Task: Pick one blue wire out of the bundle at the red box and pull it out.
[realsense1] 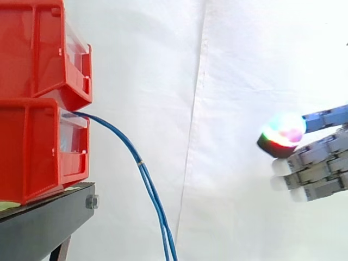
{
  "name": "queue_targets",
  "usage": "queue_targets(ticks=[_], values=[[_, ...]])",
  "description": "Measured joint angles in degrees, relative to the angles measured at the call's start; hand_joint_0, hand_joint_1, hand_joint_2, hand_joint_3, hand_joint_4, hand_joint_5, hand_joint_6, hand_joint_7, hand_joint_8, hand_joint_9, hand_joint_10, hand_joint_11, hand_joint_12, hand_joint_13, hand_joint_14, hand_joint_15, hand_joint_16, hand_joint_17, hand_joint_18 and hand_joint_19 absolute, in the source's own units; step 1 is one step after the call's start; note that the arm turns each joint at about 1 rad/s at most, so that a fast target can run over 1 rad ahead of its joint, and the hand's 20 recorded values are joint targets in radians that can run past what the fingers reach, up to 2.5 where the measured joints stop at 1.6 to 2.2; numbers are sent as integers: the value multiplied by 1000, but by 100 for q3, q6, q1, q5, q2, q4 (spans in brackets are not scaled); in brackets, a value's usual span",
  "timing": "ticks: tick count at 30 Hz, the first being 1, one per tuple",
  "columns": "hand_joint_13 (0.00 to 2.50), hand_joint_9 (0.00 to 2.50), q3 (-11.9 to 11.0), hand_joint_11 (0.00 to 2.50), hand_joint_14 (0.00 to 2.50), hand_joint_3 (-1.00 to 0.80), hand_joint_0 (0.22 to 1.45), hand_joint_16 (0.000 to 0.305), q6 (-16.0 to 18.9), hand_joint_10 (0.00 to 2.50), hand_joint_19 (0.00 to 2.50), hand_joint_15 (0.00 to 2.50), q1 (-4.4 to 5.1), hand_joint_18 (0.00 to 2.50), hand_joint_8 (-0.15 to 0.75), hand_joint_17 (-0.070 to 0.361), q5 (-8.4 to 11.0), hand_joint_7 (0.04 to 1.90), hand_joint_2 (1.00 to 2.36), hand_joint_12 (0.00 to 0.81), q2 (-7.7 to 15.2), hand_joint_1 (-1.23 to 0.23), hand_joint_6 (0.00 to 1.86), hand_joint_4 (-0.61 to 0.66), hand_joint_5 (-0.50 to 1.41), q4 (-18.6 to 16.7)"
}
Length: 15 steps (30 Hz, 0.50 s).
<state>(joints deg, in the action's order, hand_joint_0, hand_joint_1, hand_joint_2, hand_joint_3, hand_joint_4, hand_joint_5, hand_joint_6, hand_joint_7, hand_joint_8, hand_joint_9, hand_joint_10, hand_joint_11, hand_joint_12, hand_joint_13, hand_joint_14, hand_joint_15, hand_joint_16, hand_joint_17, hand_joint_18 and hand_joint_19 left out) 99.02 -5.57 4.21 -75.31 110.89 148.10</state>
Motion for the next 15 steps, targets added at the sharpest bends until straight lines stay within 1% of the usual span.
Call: queue_targets(ticks=[3, 6, 8, 9, 12, 15], values=[[223, 453, -139, 0, 3, -500, 476, 64, -73, 0, 117, 92, 38, 43, 254, 144, 224, 712, 1000, 355, 229, -622, 502, 259, -178, -201], [227, 457, -353, 0, 3, -500, 477, 63, -164, 0, 117, 93, 72, 47, 255, 143, 345, 712, 1000, 355, 471, -617, 502, 259, -178, -264], [231, 461, -490, 0, 3, -500, 477, 63, -195, 0, 129, 93, 86, 49, 255, 143, 380, 711, 1000, 355, 612, -615, 502, 260, -178, -272], [231, 463, -594, 0, 3, -500, 476, 64, -206, 0, 129, 97, 92, 49, 256, 143, 394, 711, 1000, 356, 710, -615, 502, 258, -178, -267], [237, 467, -870, 0, 3, -500, 478, 63, -225, 0, 135, 95, 113, 55, 256, 142, 407, 712, 1000, 355, 959, -613, 502, 260, -177, -246], [241, 470, -1095, 0, 3, -500, 480, 63, -238, 0, 136, 96, 144, 57, 255, 142, 409, 711, 1000, 356, 1177, -615, 502, 263, -177, -240]])
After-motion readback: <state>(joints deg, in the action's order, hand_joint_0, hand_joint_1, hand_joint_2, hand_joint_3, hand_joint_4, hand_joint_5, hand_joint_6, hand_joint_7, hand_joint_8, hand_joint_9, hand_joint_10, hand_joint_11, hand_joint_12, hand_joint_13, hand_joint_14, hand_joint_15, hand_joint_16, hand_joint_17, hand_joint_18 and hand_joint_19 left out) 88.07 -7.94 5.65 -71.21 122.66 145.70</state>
